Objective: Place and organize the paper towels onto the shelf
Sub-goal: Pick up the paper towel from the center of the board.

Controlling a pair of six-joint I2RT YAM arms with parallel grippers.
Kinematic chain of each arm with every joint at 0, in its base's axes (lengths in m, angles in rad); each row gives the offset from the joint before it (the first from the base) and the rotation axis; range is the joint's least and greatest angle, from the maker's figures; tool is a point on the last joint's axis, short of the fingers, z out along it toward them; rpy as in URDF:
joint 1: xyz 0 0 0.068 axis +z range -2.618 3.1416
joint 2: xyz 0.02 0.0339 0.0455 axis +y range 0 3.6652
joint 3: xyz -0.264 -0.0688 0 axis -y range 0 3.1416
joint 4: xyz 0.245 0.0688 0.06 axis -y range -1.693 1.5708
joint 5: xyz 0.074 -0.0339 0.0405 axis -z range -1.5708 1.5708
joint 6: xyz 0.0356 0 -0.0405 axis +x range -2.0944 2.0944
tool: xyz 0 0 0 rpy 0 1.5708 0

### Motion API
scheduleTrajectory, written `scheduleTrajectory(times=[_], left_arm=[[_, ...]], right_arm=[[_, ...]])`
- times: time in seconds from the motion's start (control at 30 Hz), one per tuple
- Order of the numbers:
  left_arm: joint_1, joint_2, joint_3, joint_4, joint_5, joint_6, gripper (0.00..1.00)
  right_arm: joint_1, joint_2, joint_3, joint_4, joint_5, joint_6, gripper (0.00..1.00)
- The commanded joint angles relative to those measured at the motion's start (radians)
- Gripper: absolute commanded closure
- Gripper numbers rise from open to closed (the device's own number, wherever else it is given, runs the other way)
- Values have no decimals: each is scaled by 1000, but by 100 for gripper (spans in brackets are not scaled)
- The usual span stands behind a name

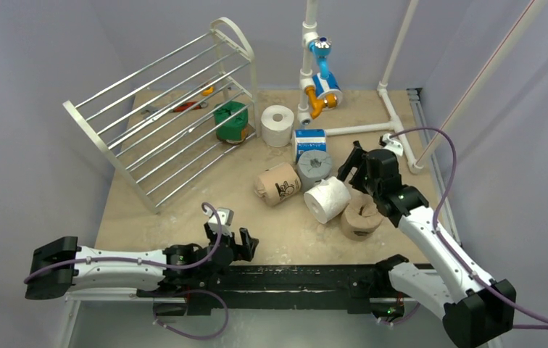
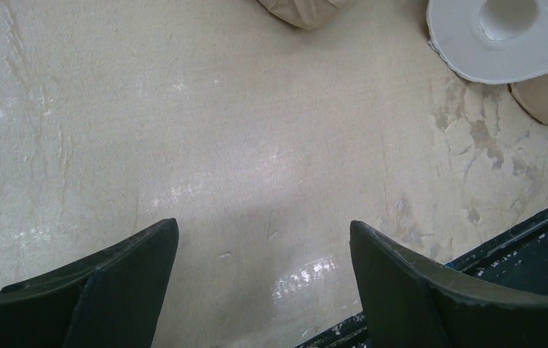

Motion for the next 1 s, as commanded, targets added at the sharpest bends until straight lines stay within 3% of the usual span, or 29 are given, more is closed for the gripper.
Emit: scheduleTrajectory(times=[0.0, 0.2, 0.3, 0.43, 0.8, 0.97], left_arm=[[-2, 6, 3, 15, -38, -36, 12], [-2, 60, 35, -16, -26, -37, 12], [-2, 94, 46, -4, -14, -32, 12], [-1, 115, 62, -5, -6, -30, 13], [-2, -12, -9, -28, -18, -82, 14], [-2, -17, -12, -65, -21, -134, 14]], right_arm=[[-3, -93, 61, -162, 118, 41, 20], [-2, -222, 112, -309, 151, 62, 21], [-3, -228, 122, -337, 84, 24, 24], [6, -165, 122, -363, -120, -29, 32], [219, -100, 121, -455, 62, 52, 32], [244, -119, 131, -488, 174, 112, 31]])
